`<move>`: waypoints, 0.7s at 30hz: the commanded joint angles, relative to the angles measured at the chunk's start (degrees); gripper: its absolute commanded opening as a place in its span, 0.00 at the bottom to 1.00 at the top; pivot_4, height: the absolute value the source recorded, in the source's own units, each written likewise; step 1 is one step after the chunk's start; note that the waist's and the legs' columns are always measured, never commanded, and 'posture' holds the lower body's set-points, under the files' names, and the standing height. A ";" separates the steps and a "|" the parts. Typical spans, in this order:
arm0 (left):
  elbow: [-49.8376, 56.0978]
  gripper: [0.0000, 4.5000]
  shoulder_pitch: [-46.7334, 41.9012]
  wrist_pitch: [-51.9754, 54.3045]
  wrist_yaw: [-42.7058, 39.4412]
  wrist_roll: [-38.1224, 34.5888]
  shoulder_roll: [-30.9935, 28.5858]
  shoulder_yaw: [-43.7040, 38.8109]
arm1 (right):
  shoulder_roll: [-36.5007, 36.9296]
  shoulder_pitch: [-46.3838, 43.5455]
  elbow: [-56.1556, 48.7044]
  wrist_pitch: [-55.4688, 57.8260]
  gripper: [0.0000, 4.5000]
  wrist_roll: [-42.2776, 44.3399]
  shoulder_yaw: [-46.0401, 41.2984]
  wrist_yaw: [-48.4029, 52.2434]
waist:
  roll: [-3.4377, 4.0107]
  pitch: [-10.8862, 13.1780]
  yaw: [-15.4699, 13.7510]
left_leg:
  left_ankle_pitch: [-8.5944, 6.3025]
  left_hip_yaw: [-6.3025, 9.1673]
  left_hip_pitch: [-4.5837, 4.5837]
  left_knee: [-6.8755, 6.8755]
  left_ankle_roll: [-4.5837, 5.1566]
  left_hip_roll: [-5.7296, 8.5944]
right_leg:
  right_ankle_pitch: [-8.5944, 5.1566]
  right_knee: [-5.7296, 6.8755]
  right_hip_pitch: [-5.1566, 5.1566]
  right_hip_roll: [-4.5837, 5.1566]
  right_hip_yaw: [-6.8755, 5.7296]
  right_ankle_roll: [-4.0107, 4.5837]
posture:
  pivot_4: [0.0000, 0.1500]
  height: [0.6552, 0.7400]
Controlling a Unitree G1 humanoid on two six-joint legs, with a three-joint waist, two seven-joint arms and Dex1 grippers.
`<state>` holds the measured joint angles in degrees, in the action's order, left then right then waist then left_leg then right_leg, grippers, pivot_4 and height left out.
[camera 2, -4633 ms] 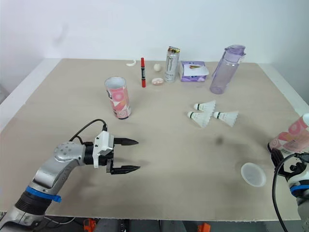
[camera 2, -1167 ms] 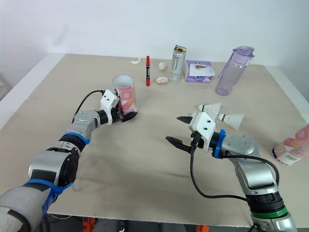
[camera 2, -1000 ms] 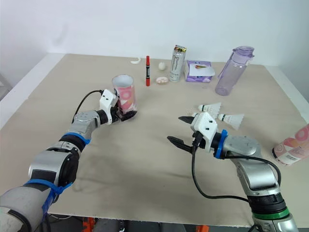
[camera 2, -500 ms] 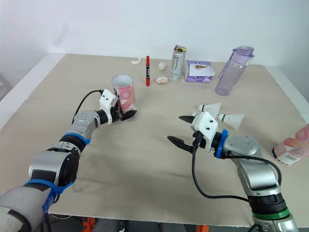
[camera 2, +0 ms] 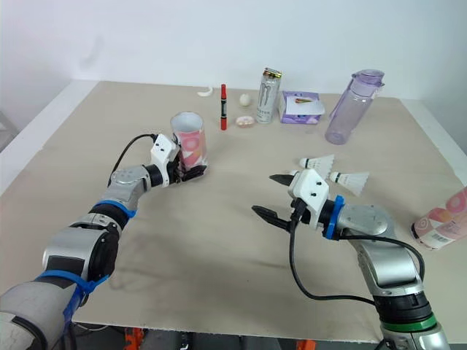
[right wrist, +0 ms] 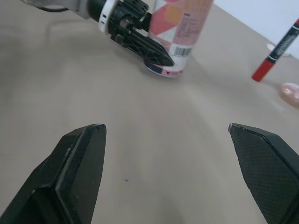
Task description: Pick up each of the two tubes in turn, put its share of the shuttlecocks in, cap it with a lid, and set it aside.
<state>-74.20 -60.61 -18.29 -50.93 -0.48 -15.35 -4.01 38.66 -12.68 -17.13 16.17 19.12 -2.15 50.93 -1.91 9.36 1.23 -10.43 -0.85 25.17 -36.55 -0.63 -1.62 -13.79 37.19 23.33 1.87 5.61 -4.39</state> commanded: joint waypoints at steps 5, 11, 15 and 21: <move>19.61 0.81 7.91 -2.51 -17.38 -0.35 -2.65 6.89 | -0.06 4.48 -8.47 0.68 1.00 8.21 -3.49 1.40 | 0.01 0.00 0.05 | -0.01 -0.01 0.00 0.01 -0.02 -0.01 | -0.01 0.00 0.00 0.00 0.03 0.02 | 1.00 1.00; 45.37 0.81 18.41 9.01 -24.76 -1.44 -7.08 13.37 | 0.35 5.88 -11.30 1.26 1.00 12.74 -3.37 3.73 | 0.03 -0.02 0.13 | 0.00 0.01 -0.08 -0.05 -0.03 -0.08 | 0.03 0.08 -0.06 -0.03 0.03 0.08 | 1.00 1.00; 58.07 0.81 21.03 18.79 -26.28 -1.88 -10.06 16.37 | 0.92 6.39 -12.12 1.36 1.00 13.76 -2.33 5.62 | 0.04 -0.03 0.11 | 0.01 0.04 -0.09 -0.12 -0.02 -0.13 | 0.04 0.12 -0.07 -0.08 0.00 0.09 | 1.00 1.00; 70.05 0.81 22.08 32.05 -28.17 -1.20 -14.08 20.83 | 0.98 7.81 -11.56 -0.27 1.00 13.11 -1.22 8.33 | 0.05 -0.03 0.11 | 0.03 0.05 -0.09 -0.22 0.00 -0.17 | -0.02 0.14 -0.09 -0.15 0.02 -0.02 | 1.00 1.00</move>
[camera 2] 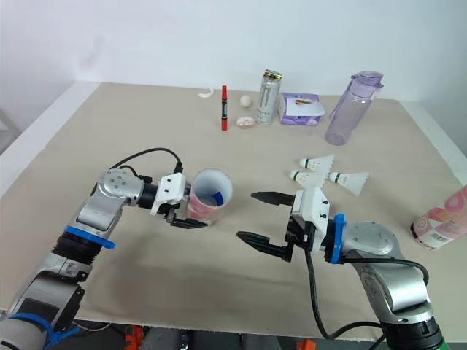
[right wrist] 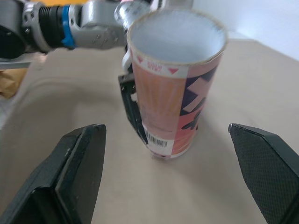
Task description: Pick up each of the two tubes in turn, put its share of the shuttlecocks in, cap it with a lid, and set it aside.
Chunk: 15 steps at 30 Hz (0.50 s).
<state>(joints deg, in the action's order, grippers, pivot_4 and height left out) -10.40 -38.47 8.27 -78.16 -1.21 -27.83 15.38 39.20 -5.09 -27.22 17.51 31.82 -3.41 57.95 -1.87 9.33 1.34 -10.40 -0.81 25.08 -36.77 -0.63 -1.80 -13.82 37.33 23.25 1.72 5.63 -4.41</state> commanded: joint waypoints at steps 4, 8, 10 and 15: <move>10.21 0.81 -0.45 10.14 -0.35 -0.28 -3.06 3.41 | 0.19 0.28 -1.04 -2.13 1.00 0.12 0.98 2.07 | 0.01 0.00 -0.01 | 0.00 0.01 -0.01 0.00 0.00 -0.05 | -0.01 0.01 0.02 -0.06 0.00 0.01 | 1.00 1.00; 12.43 0.81 -1.39 13.21 -0.16 1.25 -4.47 5.79 | -0.06 0.02 0.35 -3.07 1.00 -0.53 1.57 2.91 | 0.01 0.00 -0.03 | 0.00 0.02 -0.02 0.00 0.00 -0.08 | -0.07 0.01 0.02 -0.10 -0.01 -0.03 | 1.00 1.00; 12.86 0.81 -1.86 14.18 -0.09 1.69 -5.02 6.72 | -0.11 -0.24 0.96 -3.30 1.00 -0.72 1.76 3.14 | 0.02 0.00 -0.03 | 0.00 0.02 -0.02 0.00 0.00 -0.08 | -0.08 0.01 0.02 -0.11 0.00 -0.02 | 1.00 1.00; 13.96 0.81 -3.52 15.92 0.10 2.76 -5.90 9.50 | -0.11 -0.08 2.50 -3.82 1.00 -0.63 1.47 3.52 | 0.01 0.00 -0.05 | 0.00 0.02 -0.03 0.00 0.01 -0.11 | -0.12 0.01 0.02 -0.14 0.01 0.06 | 1.00 1.00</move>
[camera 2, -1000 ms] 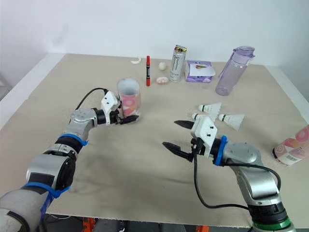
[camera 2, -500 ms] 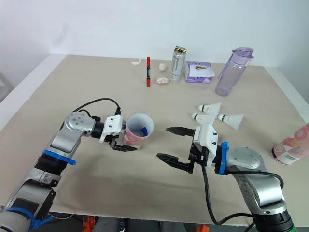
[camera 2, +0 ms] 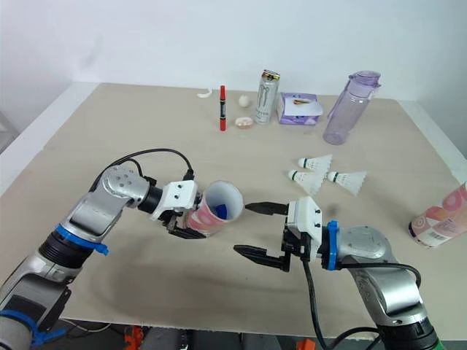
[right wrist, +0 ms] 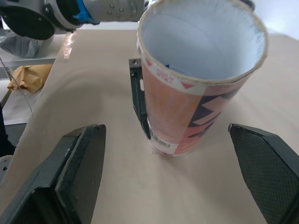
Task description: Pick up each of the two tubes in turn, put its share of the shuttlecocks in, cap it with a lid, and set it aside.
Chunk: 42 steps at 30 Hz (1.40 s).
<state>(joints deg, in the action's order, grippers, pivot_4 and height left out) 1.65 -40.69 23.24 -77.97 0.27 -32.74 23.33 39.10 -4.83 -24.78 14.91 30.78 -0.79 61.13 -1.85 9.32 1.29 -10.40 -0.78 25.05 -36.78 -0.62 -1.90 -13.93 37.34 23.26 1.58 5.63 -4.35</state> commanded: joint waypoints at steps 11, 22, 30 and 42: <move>1.81 0.81 -5.26 0.65 -2.07 3.75 -2.73 6.32 | -1.93 0.68 1.56 2.62 1.00 4.97 -5.94 -5.18 | 0.01 -0.01 -0.02 | 0.01 0.00 -0.01 -0.02 0.01 -0.05 | -0.01 0.00 0.00 -0.05 0.03 0.07 | 1.00 1.00; -1.00 0.81 -9.08 1.52 -2.53 5.43 -2.74 8.73 | -4.23 -1.35 6.50 8.04 1.00 1.62 -15.47 -24.20 | 0.16 -0.09 0.07 | 0.04 -0.02 -0.07 -0.02 0.05 -0.13 | 0.05 0.03 0.02 -0.17 0.10 0.16 | 1.00 1.00; -1.04 0.81 -10.11 2.70 -2.01 5.74 -2.34 9.27 | -5.09 -3.38 12.87 10.47 1.00 -3.24 -14.57 -30.83 | 0.19 -0.10 0.11 | 0.08 -0.10 -0.09 -0.02 0.11 -0.17 | 0.09 0.06 0.05 -0.22 0.18 0.23 | 1.00 1.00; 0.40 0.81 -9.85 4.39 -1.88 5.81 -3.23 9.16 | -8.11 -13.22 27.27 13.70 1.00 -3.36 -12.84 -29.27 | 0.23 -0.10 0.26 | 0.12 -0.12 -0.10 -0.01 0.17 -0.16 | 0.13 0.06 0.05 -0.24 0.23 0.21 | 1.00 1.00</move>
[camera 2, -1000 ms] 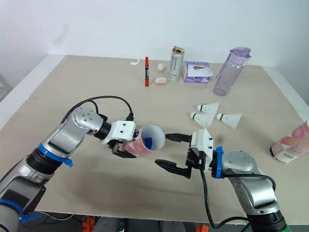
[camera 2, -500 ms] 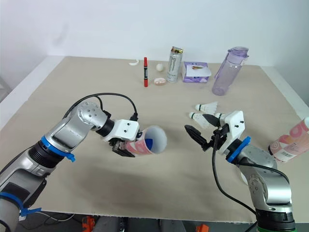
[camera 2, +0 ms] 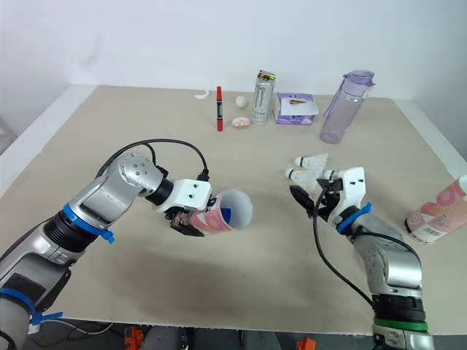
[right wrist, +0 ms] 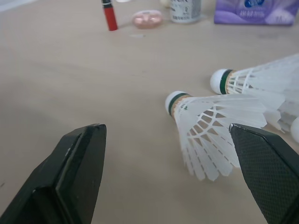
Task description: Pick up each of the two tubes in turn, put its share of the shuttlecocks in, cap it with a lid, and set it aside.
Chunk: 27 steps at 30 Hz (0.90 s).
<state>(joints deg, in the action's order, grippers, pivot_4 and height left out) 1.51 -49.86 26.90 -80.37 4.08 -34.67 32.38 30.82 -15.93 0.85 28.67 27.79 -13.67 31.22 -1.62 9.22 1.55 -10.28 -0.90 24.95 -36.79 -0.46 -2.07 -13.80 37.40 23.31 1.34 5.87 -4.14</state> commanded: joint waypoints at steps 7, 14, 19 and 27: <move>1.14 0.81 -0.37 1.41 0.84 1.98 -1.97 -0.32 | -0.41 -6.59 7.55 -0.20 1.00 -1.77 2.10 2.60 | 0.02 0.01 0.30 | 0.00 -0.01 0.00 0.03 0.00 -0.01 | 0.00 0.00 0.02 -0.03 0.02 -0.01 | 1.00 1.00; 1.25 0.80 -0.16 1.96 1.27 1.87 -1.74 -0.29 | -1.36 -11.49 14.05 -1.06 0.72 -4.27 3.49 3.00 | 0.02 0.01 1.04 | 0.00 -0.04 0.00 0.03 0.00 0.00 | 0.02 0.00 0.02 -0.02 0.06 -0.04 | 1.00 1.00; 0.83 0.80 -0.13 1.97 1.81 1.90 -1.33 -0.22 | -1.96 -13.36 15.96 -1.27 0.30 -4.66 3.65 3.46 | 0.03 0.02 1.07 | 0.00 -0.03 0.01 0.03 0.00 0.01 | 0.08 0.00 0.02 -0.02 0.06 -0.18 | 1.00 1.00; -0.58 0.80 0.04 1.31 2.04 1.58 -0.97 -0.08 | -0.82 -11.11 9.13 -3.98 0.01 -5.91 4.38 5.31 | 0.04 0.01 1.06 | 0.00 -0.03 0.01 0.03 0.00 0.02 | 0.07 0.00 0.02 -0.02 0.07 -0.16 | 1.00 1.00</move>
<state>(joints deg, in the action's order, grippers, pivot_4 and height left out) 2.13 -49.85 28.44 -79.21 4.40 -35.27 32.34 28.92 -26.64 13.99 26.28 21.96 -9.02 35.72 -1.58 9.23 2.60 -10.28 -0.92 24.95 -36.76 -0.46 -2.04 -13.74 37.40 23.33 1.33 5.94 -4.32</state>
